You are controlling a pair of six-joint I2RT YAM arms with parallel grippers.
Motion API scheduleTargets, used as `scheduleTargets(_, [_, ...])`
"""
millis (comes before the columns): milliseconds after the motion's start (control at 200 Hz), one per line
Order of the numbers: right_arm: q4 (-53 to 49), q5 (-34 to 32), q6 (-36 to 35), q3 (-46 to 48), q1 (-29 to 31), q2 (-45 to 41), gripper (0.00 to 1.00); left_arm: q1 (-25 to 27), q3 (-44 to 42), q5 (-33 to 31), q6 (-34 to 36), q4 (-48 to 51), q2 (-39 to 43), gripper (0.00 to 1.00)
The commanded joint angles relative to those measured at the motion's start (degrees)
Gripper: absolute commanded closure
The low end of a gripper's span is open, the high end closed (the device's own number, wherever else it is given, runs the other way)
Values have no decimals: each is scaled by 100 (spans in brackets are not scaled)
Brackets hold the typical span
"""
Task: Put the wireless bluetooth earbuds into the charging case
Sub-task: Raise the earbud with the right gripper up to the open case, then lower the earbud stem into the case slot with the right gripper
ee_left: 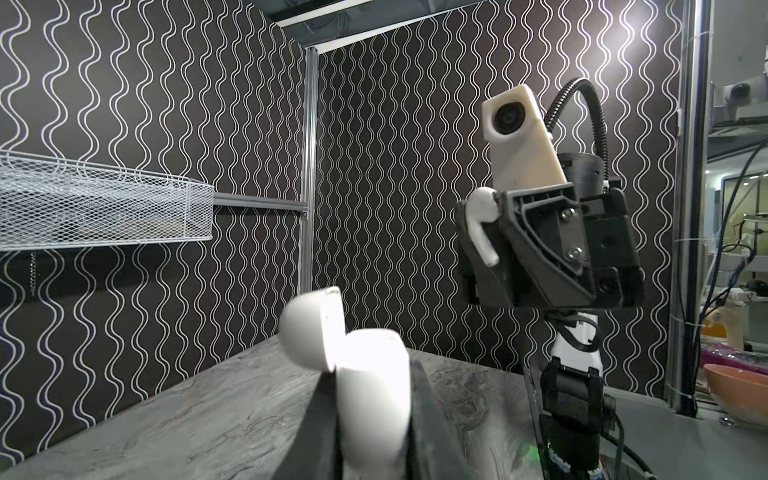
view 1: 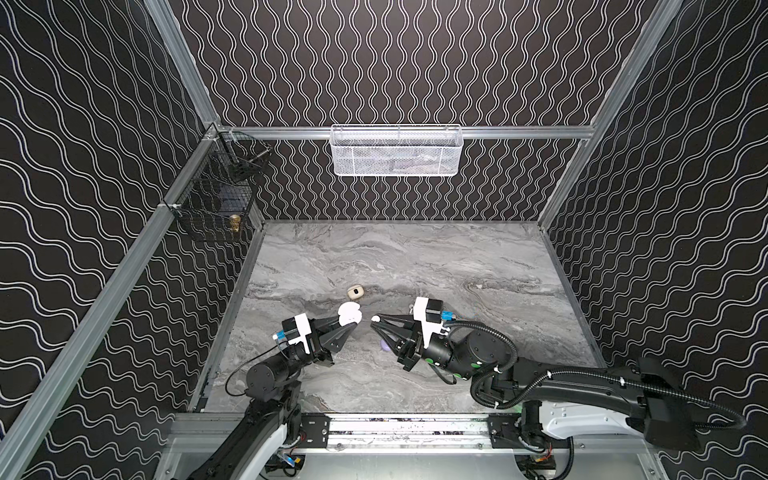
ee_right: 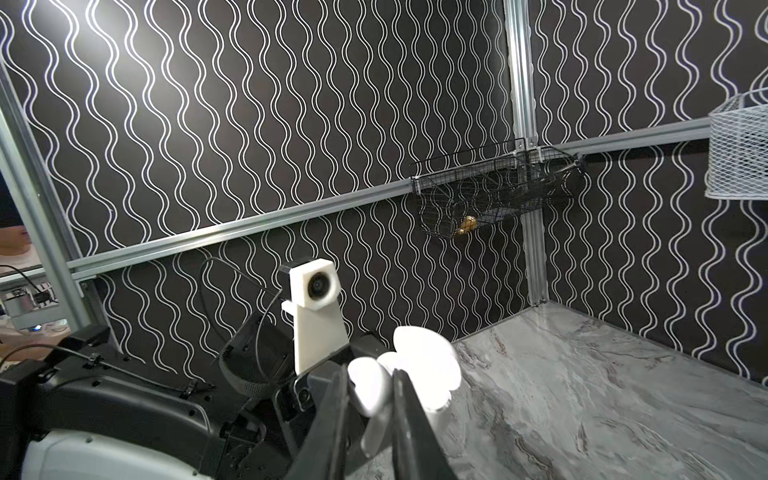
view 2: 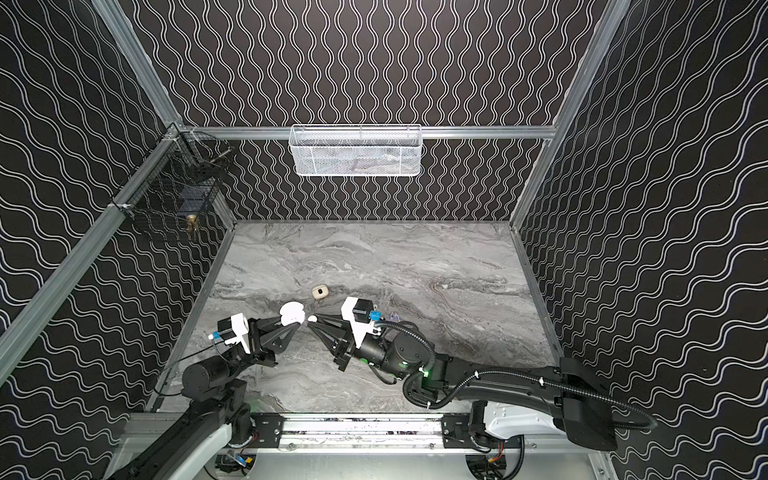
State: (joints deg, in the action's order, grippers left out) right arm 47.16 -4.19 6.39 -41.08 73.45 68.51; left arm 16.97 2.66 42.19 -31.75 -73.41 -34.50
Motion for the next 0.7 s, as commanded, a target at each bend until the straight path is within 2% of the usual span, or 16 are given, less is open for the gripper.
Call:
scheduleTargets(0, [286, 35, -45, -122, 7, 105, 81, 96, 73, -79, -97, 152, 32, 100])
scheduleTargets(410, [93, -275, 147, -515, -96, 633, 82, 340, 147, -10, 140, 387, 140, 100])
scheduleTargets(696, [118, -127, 386, -507, -246, 769, 82, 350, 207, 56, 350, 847, 478, 100])
